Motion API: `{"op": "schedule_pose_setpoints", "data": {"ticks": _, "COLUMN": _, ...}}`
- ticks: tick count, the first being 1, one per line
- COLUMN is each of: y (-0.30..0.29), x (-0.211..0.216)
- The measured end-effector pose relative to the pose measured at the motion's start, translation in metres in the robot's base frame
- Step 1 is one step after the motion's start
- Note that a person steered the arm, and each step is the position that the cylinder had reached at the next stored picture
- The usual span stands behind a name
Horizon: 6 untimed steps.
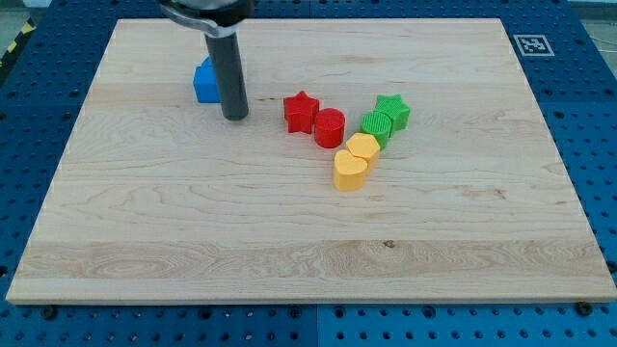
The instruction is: Slide the blue triangle to the top left of the blue cube
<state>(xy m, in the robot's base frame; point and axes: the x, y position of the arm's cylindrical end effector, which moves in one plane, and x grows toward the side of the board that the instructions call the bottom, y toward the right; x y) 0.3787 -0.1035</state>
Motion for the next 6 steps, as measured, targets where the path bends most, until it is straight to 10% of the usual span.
{"op": "schedule_pose_setpoints", "data": {"ticks": 6, "y": -0.069, "x": -0.072}}
